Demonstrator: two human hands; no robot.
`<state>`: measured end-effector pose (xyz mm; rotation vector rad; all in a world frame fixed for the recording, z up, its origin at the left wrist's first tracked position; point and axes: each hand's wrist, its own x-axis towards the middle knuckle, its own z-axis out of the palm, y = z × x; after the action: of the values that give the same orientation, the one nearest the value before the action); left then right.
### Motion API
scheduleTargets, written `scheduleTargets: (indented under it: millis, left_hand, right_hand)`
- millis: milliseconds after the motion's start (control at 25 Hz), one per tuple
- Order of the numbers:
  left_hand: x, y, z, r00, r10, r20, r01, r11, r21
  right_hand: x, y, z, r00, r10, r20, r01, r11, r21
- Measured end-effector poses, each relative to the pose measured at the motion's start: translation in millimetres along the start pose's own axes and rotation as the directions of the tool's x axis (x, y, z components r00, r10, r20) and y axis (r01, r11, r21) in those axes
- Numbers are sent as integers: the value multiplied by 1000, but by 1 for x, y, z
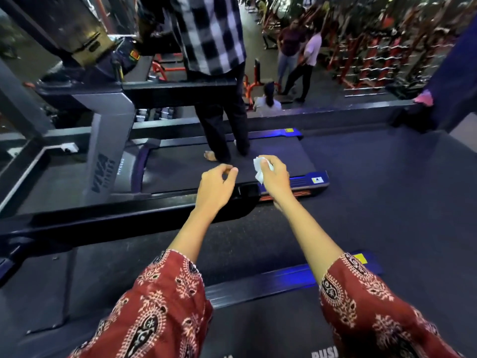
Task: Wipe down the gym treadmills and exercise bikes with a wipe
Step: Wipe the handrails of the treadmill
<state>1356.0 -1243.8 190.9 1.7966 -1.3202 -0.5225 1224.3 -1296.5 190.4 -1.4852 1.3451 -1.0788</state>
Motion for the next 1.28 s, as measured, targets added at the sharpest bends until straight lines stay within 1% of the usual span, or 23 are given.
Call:
scheduleTargets:
  millis: [40, 120, 200, 280, 360, 400, 480, 680, 760, 840, 920, 960, 1080, 1200, 1280]
  left_hand:
    - [3, 2, 3, 999, 38, 38, -41, 997, 70]
    - [11, 7, 11, 990, 117, 81, -132, 968, 215]
    - [15, 17, 26, 974, 190, 120, -220, 918, 330]
    - [18, 33, 48, 941, 272, 202, -334, 845, 417]
    - [21, 49, 74, 895, 324, 307, -441, 744, 502]
    - [23, 57, 89, 879, 331, 344, -473, 703, 531]
    - [28, 70, 116, 871, 317, 376, -487, 662, 570]
    - [28, 110, 204, 903, 214, 374, -414, 668, 618]
    - [28, 119, 225, 915, 193, 353, -384, 681, 623]
    - [33, 128, 241, 941, 155, 300, -319, 695, 644]
    - [36, 127, 241, 949, 152, 278, -301, 703, 645]
    - [41, 126, 242, 959, 131, 253, -269, 706, 655]
    - [61, 117, 235, 986, 67, 156, -157, 709, 687]
    - [84, 101, 226, 996, 18, 88, -75, 705, 705]
    - [107, 88, 219, 1000, -7, 30, -16, 707, 707]
  right_hand:
    - [5, 2, -5, 1000, -17, 18, 17, 999, -47]
    - [14, 8, -17, 996, -71, 62, 82, 976, -203]
    - [19, 16, -34, 985, -123, 119, 157, 926, -344]
    - [25, 28, -58, 972, -163, 167, 223, 858, -462]
    - [33, 43, -85, 965, -161, 209, 251, 804, -539]
    - [38, 51, -99, 963, -150, 223, 252, 789, -560]
    - [49, 64, -124, 960, -134, 245, 256, 770, -584]
    - [88, 99, -209, 948, -113, 297, 282, 730, -622]
    - [100, 106, -231, 935, -113, 336, 311, 717, -624]
    - [121, 113, -246, 913, -122, 390, 353, 716, -602]
    - [129, 115, -244, 906, -144, 399, 373, 719, -586]
    - [139, 115, -241, 889, -161, 429, 403, 721, -564]
    - [167, 117, -215, 825, -207, 526, 499, 704, -506]
    - [194, 113, -182, 770, -231, 595, 563, 684, -463]
    - [219, 111, -153, 718, -257, 647, 618, 664, -422]
